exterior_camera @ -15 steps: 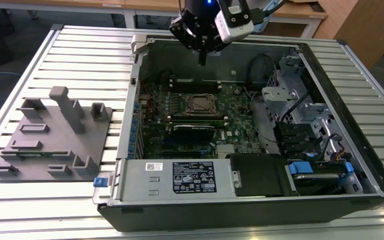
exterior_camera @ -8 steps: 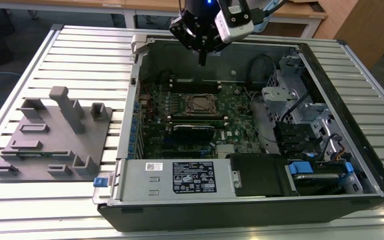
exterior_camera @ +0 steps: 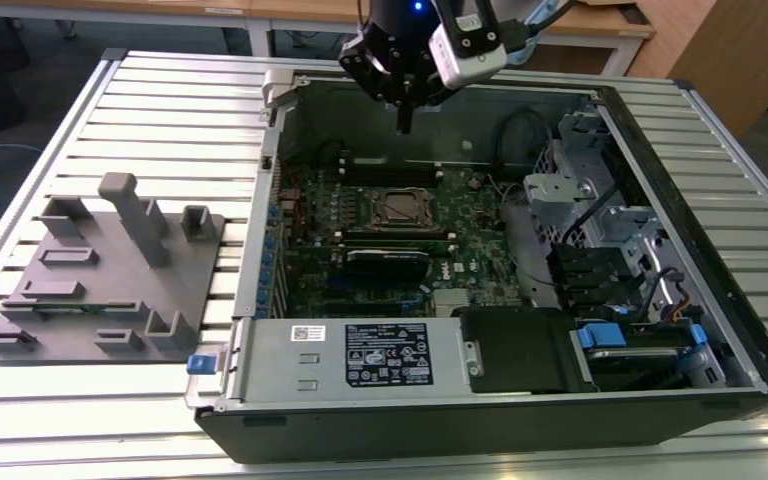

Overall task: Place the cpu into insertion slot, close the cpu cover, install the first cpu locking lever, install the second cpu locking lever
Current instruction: 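Install the second cpu locking lever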

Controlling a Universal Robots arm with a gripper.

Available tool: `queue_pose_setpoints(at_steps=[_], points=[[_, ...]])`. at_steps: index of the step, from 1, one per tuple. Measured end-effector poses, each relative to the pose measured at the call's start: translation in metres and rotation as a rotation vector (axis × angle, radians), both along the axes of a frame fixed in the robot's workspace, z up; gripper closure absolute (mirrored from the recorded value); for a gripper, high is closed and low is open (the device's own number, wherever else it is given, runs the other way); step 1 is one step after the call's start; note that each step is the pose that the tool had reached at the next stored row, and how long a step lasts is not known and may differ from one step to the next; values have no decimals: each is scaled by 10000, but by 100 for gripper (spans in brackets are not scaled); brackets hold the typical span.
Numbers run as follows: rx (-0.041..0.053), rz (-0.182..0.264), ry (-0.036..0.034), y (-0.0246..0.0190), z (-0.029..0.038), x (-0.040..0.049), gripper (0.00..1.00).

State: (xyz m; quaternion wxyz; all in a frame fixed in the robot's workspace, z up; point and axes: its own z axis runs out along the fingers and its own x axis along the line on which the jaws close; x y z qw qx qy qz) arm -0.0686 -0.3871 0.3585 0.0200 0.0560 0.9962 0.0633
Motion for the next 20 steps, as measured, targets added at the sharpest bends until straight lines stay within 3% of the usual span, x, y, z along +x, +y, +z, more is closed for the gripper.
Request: queue_pose_setpoints(at_steps=[12, 20], points=[[2, 0, -1, 0, -24, 0, 89], [0, 0, 0, 0, -78, 0, 89]])
